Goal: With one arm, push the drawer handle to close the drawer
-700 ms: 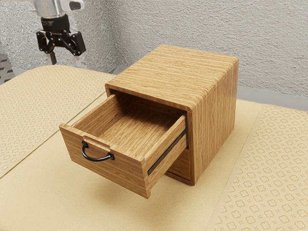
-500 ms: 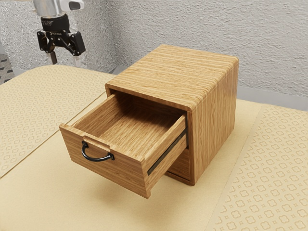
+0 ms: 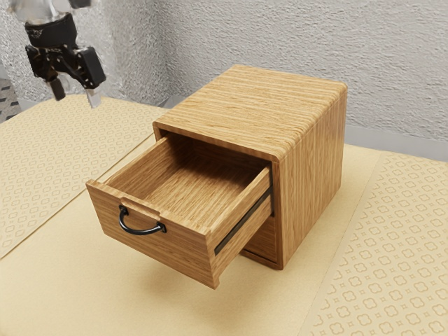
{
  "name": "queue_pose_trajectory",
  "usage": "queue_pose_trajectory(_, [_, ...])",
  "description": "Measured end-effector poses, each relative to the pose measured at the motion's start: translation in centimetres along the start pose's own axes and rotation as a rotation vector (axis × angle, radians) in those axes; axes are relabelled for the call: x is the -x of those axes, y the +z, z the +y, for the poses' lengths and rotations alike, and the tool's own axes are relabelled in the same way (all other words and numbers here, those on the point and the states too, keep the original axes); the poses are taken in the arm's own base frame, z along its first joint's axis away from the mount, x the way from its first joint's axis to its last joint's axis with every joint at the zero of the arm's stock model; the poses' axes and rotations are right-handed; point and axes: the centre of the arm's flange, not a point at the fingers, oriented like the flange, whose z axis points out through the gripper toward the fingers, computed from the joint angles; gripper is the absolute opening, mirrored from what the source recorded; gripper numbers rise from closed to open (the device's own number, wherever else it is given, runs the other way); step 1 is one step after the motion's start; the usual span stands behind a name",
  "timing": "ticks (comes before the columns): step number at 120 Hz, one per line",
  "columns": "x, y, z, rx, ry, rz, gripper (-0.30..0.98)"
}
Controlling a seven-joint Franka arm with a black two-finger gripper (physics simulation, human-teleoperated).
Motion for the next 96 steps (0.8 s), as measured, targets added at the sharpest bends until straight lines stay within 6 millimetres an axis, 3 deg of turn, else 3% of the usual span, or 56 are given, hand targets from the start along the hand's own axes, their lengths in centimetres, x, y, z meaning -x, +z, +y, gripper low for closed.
queue_pose_trajectory(7, [4.3,2.8,0.0,-0.01,-0.017,-0.005,0.69])
queue_pose_trajectory(13, [7.0,4.6,0.1,-0.017,-0.025,0.006,0.69])
queue_pose_trajectory(31, [11.5,9.6,2.4,-0.066,-0.022,0.049,0.69])
queue_pose_trajectory(40, [12.1,11.7,4.3,-0.096,-0.006,0.059,0.68])
queue_pose_trajectory(56, [13.1,14.0,5.5,-0.113,-0.012,0.092,0.63])
queue_pose_trajectory(96, [12.4,17.9,7.8,-0.106,-0.02,0.121,0.2])
